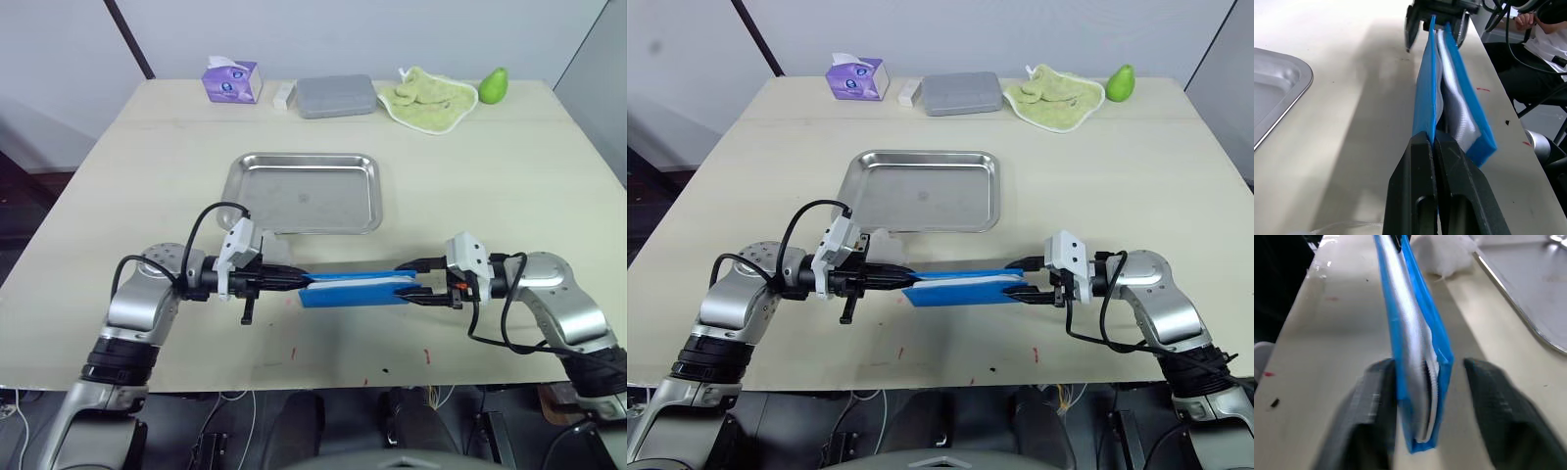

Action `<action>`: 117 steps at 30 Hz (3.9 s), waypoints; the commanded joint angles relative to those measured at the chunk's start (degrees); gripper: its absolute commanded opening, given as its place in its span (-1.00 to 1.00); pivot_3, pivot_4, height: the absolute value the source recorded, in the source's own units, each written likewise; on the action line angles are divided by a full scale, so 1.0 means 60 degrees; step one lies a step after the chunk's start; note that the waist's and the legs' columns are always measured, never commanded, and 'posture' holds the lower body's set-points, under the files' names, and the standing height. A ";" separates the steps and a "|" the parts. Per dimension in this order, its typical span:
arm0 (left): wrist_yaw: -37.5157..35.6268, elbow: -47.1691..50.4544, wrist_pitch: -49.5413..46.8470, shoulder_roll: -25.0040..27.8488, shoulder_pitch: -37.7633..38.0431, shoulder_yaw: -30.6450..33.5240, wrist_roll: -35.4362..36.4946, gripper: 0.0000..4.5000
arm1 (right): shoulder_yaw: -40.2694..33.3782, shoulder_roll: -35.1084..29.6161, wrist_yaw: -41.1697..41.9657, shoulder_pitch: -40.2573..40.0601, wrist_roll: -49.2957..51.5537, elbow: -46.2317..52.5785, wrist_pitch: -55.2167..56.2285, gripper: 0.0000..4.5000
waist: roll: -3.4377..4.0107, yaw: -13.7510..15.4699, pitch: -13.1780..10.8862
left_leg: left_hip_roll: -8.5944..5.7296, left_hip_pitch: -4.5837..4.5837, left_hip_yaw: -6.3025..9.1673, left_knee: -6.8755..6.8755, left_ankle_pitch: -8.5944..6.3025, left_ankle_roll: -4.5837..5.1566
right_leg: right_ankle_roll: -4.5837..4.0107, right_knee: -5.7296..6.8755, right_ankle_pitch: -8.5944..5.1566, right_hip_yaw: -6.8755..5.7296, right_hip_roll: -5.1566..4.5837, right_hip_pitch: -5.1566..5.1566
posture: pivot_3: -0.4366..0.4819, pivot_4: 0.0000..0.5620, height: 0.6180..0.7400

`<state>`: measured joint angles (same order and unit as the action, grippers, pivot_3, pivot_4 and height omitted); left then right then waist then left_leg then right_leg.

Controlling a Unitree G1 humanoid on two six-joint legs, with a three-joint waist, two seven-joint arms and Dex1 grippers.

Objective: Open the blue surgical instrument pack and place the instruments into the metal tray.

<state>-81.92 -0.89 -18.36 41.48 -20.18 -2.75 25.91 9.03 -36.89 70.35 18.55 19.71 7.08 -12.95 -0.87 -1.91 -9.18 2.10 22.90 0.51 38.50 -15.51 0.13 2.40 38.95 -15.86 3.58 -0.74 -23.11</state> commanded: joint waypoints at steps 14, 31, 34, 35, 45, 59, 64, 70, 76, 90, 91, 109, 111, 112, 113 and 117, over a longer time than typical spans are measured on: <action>-0.0010 -0.0553 0.0358 -0.0052 -0.0431 -0.0179 -0.0290 -1.00 | -0.2386 -0.1501 -0.0661 -0.1180 0.3305 0.2697 -0.3524 -0.56 | -0.0003 0.0017 0.0000 | 0.0000 -0.0001 0.0000 0.0000 0.0000 0.0001 | 0.0000 -0.0001 0.0000 0.0004 0.0005 0.0002 | -0.05 -0.47 1.00; 0.0100 -0.1529 0.0654 -0.0198 -0.1152 -0.0576 -0.0915 -1.00 | 0.0088 -0.1275 -0.0597 -0.1147 0.1481 0.2436 -0.2927 -0.98 | -0.0006 0.0040 0.0002 | -0.0002 0.0002 -0.0006 0.0002 0.0000 0.0000 | 0.0001 -0.0003 -0.0001 0.0000 0.0008 0.0003 | -0.05 -0.47 1.00; 0.0221 -0.1835 0.0809 -0.0304 -0.1328 -0.0701 -0.1186 -1.00 | 0.0387 -0.1291 -0.0700 -0.1143 0.1143 0.2380 -0.2842 -0.98 | -0.0007 0.0037 0.0002 | -0.0002 0.0002 -0.0006 0.0002 0.0000 0.0000 | 0.0001 -0.0003 -0.0001 0.0000 0.0008 0.0003 | -0.05 -0.47 1.00; 0.0274 -0.1931 0.0846 -0.0337 -0.1388 -0.0748 -0.1285 -1.00 | 0.0496 -0.1315 -0.0705 -0.1161 0.1002 0.2382 -0.2787 -0.98 | -0.0007 0.0038 0.0003 | -0.0002 0.0001 -0.0007 0.0002 0.0000 0.0000 | 0.0001 -0.0003 -0.0001 0.0000 0.0008 0.0003 | -0.05 -0.47 1.00; 0.1197 -0.3150 0.1559 -0.0831 -0.1998 -0.1483 -0.2770 -1.00 | 0.1324 -0.1216 -0.0971 -0.1468 -0.0220 0.2343 -0.2261 -0.98 | -0.0007 0.0052 0.0003 | -0.0005 0.0002 -0.0010 0.0006 0.0000 0.0000 | 0.0002 -0.0001 -0.0001 0.0000 0.0008 0.0003 | -0.05 -0.47 1.00; 0.1851 -0.3946 0.2939 -0.1128 -0.2306 -0.1897 -0.3980 -1.00 | 0.1282 -0.0893 -0.1259 -0.1632 -0.0549 0.2139 -0.1809 -0.98 | -0.0002 0.0243 0.0017 | -0.0007 -0.0029 0.0004 0.0030 0.0000 0.0000 | 0.0001 -0.0005 -0.0001 -0.0050 0.0007 0.0066 | -0.05 -0.47 1.00; 0.1796 -0.3990 0.3192 -0.1103 -0.2227 -0.1766 -0.3831 -1.00 | 0.1099 -0.0755 -0.1239 -0.1748 -0.0286 0.2269 -0.1684 -0.98 | -0.0001 0.0238 0.0019 | -0.0007 -0.0028 0.0011 0.0032 0.0000 0.0000 | 0.0001 -0.0003 -0.0001 -0.0057 0.0006 0.0068 | -0.05 -0.47 1.00; 0.1683 -0.3913 0.3173 -0.1174 -0.2250 -0.1714 -0.3639 -1.00 | 0.0971 -0.0754 -0.1160 -0.1745 -0.0031 0.2407 -0.1724 -0.98 | -0.0001 0.0232 0.0018 | -0.0007 -0.0026 0.0013 0.0033 0.0000 0.0000 | 0.0001 -0.0003 -0.0001 -0.0059 0.0006 0.0068 | -0.05 -0.47 1.00; 0.1504 -0.3729 0.2789 -0.1046 -0.2209 -0.1575 -0.3347 -0.41 | 0.0907 -0.0745 -0.1226 -0.1745 0.0054 0.2493 -0.1768 -1.00 | 0.0000 0.0214 0.0018 | -0.0007 -0.0025 0.0015 0.0033 0.0000 0.0000 | 0.0001 -0.0003 -0.0001 -0.0061 0.0006 0.0068 | -0.05 -0.47 1.00; 0.0855 -0.2194 0.1512 -0.0187 -0.1275 0.0048 -0.1316 0.95 | 0.0419 -0.0763 -0.1246 -0.1887 0.0819 0.2951 -0.2214 -1.00 | -0.0003 0.0178 0.0012 | 0.0000 -0.0013 0.0017 0.0032 0.0000 0.0000 | 0.0000 -0.0010 -0.0002 -0.0063 0.0007 0.0060 | -0.05 -0.47 1.00; 0.0853 -0.2099 0.1337 -0.0137 -0.1204 0.0190 -0.1139 0.95 | 0.0372 -0.0733 -0.1240 -0.1879 0.0887 0.2948 -0.2216 -1.00 | -0.0003 0.0179 0.0012 | 0.0000 -0.0013 0.0017 0.0032 0.0000 0.0000 | 0.0000 -0.0010 -0.0002 -0.0063 0.0007 0.0060 | -0.05 -0.47 1.00; -0.0447 0.0687 -0.1036 0.0992 0.1671 0.2872 0.2513 0.99 | -0.0245 -0.0325 -0.1190 -0.1785 0.0971 0.2228 -0.0809 0.97 | -0.0014 0.0194 0.0000 | 0.0008 -0.0009 0.0018 0.0030 0.0000 0.0000 | -0.0001 -0.0010 -0.0003 -0.0068 -0.0006 0.0055 | -0.05 -0.47 1.00; -0.0561 0.0817 -0.0945 0.1101 0.1976 0.2996 0.2538 0.99 | -0.0171 -0.0268 -0.1139 -0.1684 0.0855 0.2034 -0.0621 0.97 | -0.0013 0.0193 0.0000 | 0.0008 -0.0011 0.0015 0.0030 0.0000 0.0000 | -0.0001 -0.0011 -0.0003 -0.0066 -0.0008 0.0055 | -0.05 -0.47 1.00; -0.0649 0.0867 -0.0849 0.1152 0.2173 0.3067 0.2523 0.99 | -0.0120 -0.0207 -0.1117 -0.1592 0.0798 0.1903 -0.0539 0.97 | -0.0012 0.0183 -0.0001 | 0.0008 -0.0011 0.0014 0.0030 0.0000 0.0000 | -0.0001 -0.0011 -0.0003 -0.0066 -0.0011 0.0055 | -0.05 -0.47 1.00; -0.0703 0.0902 -0.0780 0.1189 0.2308 0.3111 0.2518 0.99 | -0.0087 -0.0162 -0.1102 -0.1529 0.0758 0.1807 -0.0477 0.97 | -0.0013 0.0173 -0.0001 | 0.0007 -0.0012 0.0013 0.0029 0.0000 0.0000 | -0.0001 -0.0012 -0.0003 -0.0063 -0.0010 0.0055 | -0.05 -0.47 1.00; -0.0820 0.0893 -0.0440 0.1155 0.2544 0.3176 0.2500 0.99 | 0.0179 0.0107 -0.0863 -0.1167 0.0349 0.0944 0.0131 0.97 | -0.0011 0.0181 -0.0002 | 0.0006 -0.0015 0.0012 0.0027 0.0000 0.0000 | -0.0004 -0.0010 -0.0004 -0.0066 -0.0004 0.0053 | -0.05 -0.47 1.00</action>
<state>-86.00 3.18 -22.24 47.91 -4.93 14.38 40.12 9.83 -36.53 64.24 10.92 22.38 13.31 -14.56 -0.94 -0.82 -9.20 2.14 22.81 0.57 38.66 -15.52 0.13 2.38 38.89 -15.88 3.19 -0.77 -22.79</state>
